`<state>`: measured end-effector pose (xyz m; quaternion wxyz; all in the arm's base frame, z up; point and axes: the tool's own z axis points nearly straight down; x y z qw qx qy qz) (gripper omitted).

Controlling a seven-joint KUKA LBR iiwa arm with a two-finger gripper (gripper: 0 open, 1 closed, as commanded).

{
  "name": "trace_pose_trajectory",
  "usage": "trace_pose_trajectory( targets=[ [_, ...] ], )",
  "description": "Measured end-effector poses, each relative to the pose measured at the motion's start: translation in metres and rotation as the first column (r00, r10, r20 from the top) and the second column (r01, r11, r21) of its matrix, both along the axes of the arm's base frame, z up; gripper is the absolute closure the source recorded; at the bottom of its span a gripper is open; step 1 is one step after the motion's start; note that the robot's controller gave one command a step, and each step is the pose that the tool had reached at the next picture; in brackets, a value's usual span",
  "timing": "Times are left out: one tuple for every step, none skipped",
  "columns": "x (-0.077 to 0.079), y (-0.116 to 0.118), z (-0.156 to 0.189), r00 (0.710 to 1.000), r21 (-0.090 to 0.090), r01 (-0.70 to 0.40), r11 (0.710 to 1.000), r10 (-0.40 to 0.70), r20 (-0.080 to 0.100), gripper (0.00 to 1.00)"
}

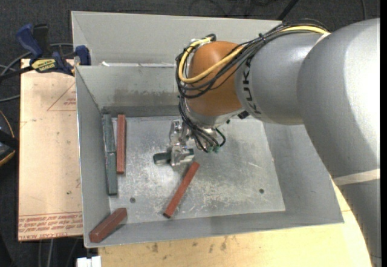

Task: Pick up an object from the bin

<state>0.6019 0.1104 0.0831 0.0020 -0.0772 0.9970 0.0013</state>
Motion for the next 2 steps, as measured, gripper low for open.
trace_pose_trajectory(
  targets=[
    [0.0,0.0,0.0,1.0,0.0,0.0,1.0,0.0,0.0,1.0],
    [0.016,0.0,0.18,1.0,-0.001,-0.011,1.0,0.011,0.008,1.0]
  ],
)
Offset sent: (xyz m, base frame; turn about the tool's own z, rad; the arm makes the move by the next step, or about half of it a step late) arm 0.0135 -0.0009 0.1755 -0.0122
